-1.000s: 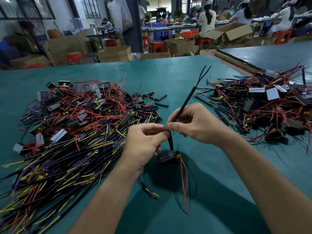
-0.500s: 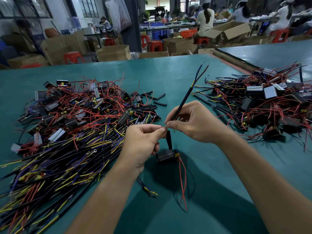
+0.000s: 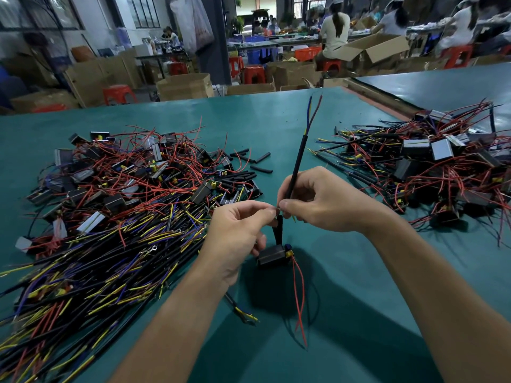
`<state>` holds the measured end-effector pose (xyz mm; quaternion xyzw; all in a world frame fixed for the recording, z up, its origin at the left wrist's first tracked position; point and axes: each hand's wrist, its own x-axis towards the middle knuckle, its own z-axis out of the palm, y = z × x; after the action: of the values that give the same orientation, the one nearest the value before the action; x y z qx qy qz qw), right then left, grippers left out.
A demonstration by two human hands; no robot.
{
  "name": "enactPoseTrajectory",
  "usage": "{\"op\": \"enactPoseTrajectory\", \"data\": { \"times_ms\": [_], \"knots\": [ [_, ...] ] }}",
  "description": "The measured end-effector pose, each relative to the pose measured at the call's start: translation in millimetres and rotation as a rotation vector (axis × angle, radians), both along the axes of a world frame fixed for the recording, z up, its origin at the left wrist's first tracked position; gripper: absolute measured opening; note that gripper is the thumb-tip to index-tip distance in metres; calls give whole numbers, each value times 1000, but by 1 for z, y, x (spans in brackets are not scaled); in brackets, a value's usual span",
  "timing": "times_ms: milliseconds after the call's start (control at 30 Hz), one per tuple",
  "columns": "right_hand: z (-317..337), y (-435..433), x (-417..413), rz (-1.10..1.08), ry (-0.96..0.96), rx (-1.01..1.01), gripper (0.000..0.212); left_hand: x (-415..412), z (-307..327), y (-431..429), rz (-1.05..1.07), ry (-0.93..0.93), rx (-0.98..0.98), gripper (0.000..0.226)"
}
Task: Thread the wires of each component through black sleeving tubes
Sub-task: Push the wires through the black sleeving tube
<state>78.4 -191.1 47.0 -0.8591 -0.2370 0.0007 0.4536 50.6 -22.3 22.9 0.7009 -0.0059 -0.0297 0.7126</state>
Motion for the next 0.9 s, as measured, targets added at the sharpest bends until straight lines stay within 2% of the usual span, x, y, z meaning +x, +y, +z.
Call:
{"op": "enactPoseTrajectory", "data": {
  "times_ms": [400,900],
  "knots": [
    [0,-1,0,-3,-47,-24,13,-2,-1,0,-3,-69,23,14],
    [1,1,0,-25,-62,-62,17,1,-8,2,46,-89,25,8]
  ]
}}
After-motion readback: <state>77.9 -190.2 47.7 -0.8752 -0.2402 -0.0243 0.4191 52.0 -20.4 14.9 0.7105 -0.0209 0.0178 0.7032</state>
